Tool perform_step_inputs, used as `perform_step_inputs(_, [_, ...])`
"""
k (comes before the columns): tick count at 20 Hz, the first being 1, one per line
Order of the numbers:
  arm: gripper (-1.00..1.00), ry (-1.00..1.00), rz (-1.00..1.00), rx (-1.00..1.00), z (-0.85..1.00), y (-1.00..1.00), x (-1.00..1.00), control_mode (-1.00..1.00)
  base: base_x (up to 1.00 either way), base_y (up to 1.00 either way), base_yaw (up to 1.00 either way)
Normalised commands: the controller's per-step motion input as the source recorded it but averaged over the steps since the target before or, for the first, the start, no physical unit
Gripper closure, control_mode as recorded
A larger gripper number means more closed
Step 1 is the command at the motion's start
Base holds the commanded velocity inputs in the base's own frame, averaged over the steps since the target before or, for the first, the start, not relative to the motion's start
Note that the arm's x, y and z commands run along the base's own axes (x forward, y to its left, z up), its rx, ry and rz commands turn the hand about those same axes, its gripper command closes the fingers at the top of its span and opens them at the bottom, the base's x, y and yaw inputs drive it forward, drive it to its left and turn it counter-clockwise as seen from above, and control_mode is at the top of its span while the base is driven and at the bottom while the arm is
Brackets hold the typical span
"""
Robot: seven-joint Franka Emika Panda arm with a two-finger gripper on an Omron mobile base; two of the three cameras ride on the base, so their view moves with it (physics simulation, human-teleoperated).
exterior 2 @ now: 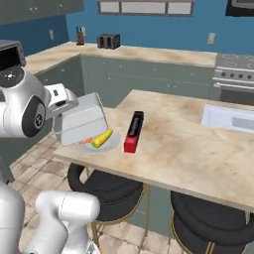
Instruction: Retrieve the tupperware and aluminum foil from the cabinet and place them on the dining counter near the plate with corn and shrimp to prepare for storing leftovers.
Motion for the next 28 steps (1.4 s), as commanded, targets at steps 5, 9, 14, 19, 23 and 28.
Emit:
perform_step_inputs(5, [1.0,0.0,0.0,0.0,0.0,0.0,0.0,1.0,0.88,0.45,-0.37])
perform_step_inputs(9, [1.0,0.0,-0.09,0.0,0.0,0.0,0.41,-1.0,0.42,0.0,-0.13])
perform_step_inputs(14, [1.0,0.0,-0.02,0.02,-0.06,0.13,0.86,-1.0,0.0,0.0,0.0])
perform_step_inputs(19, [1.0,0.03,0.0,0.0,-0.36,0.42,0.98,-1.0,0.0,0.0,0.0])
perform_step_inputs(23, [1.0,0.01,0.0,0.01,-0.46,0.43,1.0,-1.0,0.0,0.0,0.0])
perform_step_inputs(28, [1.0,0.03,0.0,0.04,-0.41,0.31,0.98,-1.0,0.0,0.0,0.0])
